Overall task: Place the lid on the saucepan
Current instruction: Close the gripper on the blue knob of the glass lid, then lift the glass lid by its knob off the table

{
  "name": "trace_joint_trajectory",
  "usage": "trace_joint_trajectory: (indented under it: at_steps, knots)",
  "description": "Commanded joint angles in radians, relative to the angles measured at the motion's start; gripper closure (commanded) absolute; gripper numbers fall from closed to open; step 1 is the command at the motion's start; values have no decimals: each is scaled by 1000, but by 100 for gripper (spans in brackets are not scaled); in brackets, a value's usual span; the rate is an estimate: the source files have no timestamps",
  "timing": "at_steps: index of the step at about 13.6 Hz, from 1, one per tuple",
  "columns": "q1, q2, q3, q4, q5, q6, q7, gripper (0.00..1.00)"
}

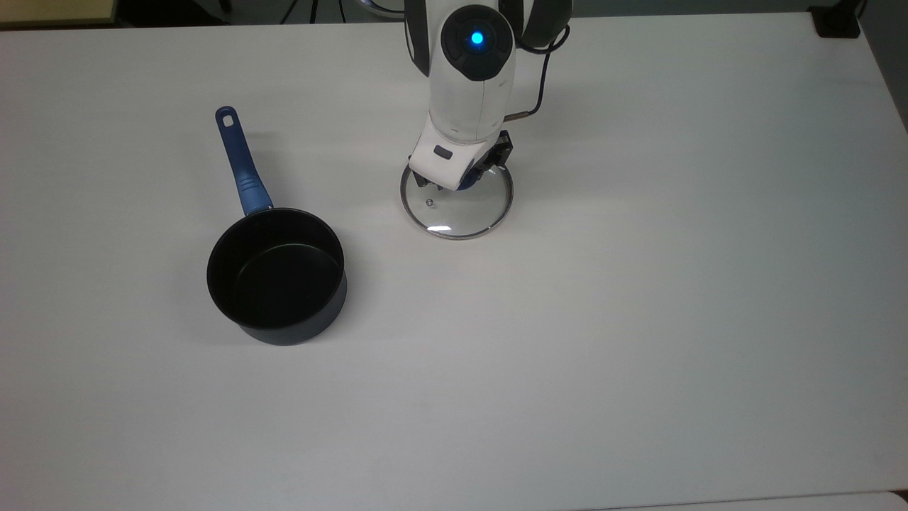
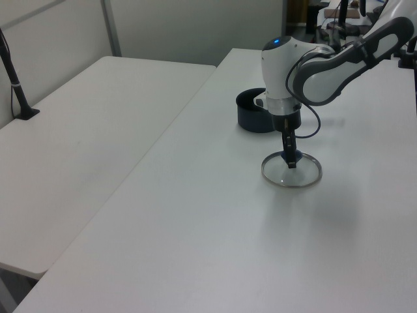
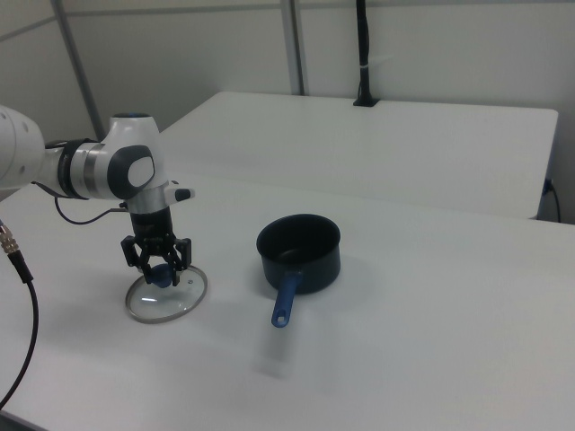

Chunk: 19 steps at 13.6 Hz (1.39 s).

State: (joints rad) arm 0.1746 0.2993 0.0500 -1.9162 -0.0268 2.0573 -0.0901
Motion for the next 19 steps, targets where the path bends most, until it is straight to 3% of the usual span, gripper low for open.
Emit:
trace_joint_trajectory:
  at_steps: [1,11,14,19]
  knots:
    - [11,-25,-4,-6,-15,14,16,54]
    - [13,-133,-6,32,-33,-84,21,54]
    - [-4,-157,-13,98,-36,-170,18,54]
    - [-44,-152,-21,172,-36,-184,12,54]
